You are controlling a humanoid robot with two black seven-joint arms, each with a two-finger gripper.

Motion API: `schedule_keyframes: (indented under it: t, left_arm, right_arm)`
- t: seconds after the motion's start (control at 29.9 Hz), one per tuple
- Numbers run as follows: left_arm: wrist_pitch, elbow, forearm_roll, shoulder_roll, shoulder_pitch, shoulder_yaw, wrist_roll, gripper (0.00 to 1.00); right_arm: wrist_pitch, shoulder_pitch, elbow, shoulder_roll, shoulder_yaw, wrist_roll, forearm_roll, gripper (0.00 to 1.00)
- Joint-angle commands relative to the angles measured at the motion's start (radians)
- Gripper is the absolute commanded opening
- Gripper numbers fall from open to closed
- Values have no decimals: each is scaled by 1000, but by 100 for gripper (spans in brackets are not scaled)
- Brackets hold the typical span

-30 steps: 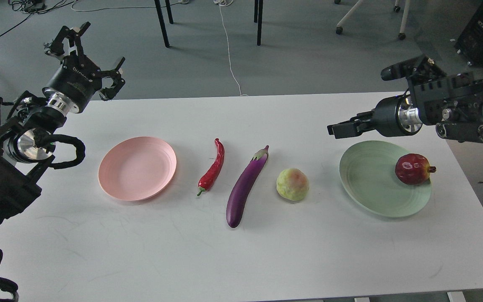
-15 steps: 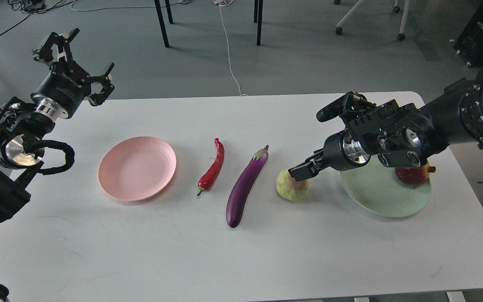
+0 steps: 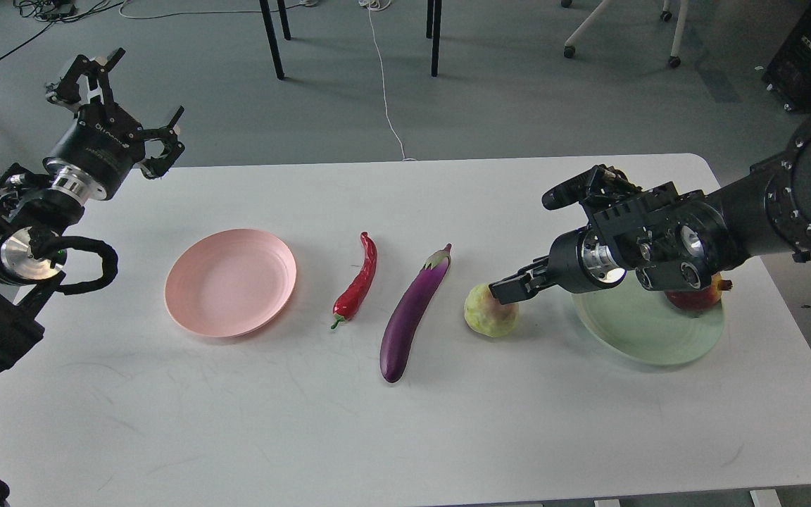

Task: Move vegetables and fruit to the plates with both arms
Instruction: 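Reach the right gripper to the pale peach and grasp it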

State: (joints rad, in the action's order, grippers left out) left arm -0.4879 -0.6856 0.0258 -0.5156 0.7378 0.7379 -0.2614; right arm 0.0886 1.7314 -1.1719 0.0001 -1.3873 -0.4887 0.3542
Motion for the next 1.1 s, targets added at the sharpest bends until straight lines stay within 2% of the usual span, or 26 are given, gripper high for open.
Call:
schedule_keyframes:
  t: [0.0,0.77,0.84,1.0,1.07]
  left_arm:
    - [0,1,-1,0,0,0,1,98]
    - [-1,23,-1,2,-11,-2,1,98]
    - [-1,32,-1,2,-11,0,1,98]
    - [-1,41,-1,3,-11,-2,1,98]
    - [-1,41,-1,3,-11,-2,1,98]
  right_arm:
    - [-1,2,-2,0,45,0,-3,93]
    - [-1,-102,26,0,47,0,16,92]
    - [-1,-107,35,0,47,0,17,86]
    - [-3,-99,35,0,45,0,22,62]
    - [-1,-98,32,0,47,0,35,57]
